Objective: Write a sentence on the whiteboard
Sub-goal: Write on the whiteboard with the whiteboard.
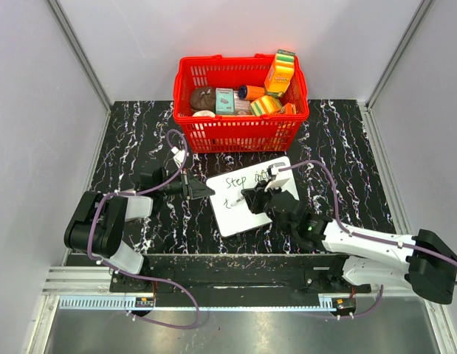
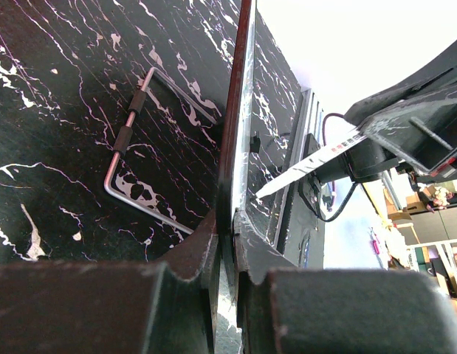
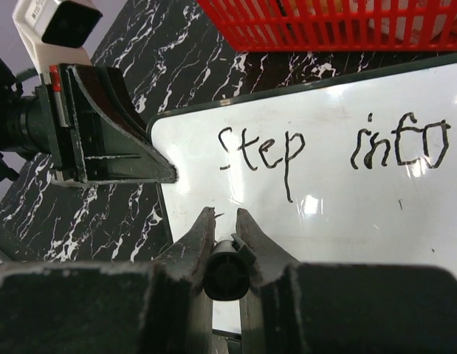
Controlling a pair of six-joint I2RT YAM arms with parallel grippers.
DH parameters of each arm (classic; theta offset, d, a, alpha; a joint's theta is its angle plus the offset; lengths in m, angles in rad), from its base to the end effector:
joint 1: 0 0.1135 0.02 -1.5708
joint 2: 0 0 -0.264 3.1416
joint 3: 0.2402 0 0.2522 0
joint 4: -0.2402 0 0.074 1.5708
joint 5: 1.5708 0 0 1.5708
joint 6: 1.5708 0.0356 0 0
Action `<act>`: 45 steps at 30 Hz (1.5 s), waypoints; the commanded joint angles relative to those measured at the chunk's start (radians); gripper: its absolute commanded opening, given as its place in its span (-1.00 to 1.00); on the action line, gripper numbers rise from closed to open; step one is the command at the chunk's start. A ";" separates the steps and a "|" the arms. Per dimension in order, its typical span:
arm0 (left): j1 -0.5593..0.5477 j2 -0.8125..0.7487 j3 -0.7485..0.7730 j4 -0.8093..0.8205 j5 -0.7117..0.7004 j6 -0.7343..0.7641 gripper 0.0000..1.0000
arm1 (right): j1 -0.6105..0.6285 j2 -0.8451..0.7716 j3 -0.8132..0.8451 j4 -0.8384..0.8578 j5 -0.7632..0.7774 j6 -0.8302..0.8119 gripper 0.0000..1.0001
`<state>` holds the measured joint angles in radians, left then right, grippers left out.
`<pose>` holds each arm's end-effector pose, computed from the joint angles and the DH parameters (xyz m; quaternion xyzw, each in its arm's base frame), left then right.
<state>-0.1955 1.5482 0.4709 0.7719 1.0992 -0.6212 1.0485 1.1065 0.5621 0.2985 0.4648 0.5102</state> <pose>0.2576 -0.0833 0.1630 0.1566 0.7374 -0.5868 0.2955 0.1361 0.2044 0.2483 -0.0675 0.7773 0.2915 0.5534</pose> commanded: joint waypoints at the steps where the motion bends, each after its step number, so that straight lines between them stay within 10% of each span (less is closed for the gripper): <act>1: -0.013 0.016 0.011 0.007 -0.013 0.080 -1.00 | 0.004 -0.042 0.042 0.033 0.064 -0.045 -1.00; 45: -0.013 0.016 0.012 0.006 -0.013 0.081 -1.00 | 0.004 0.029 0.032 0.004 0.012 -0.030 -1.00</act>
<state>-0.1959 1.5482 0.4709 0.7719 1.0992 -0.6212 1.0481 1.1515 0.6083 0.3008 0.4889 0.4610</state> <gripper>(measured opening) 0.122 0.186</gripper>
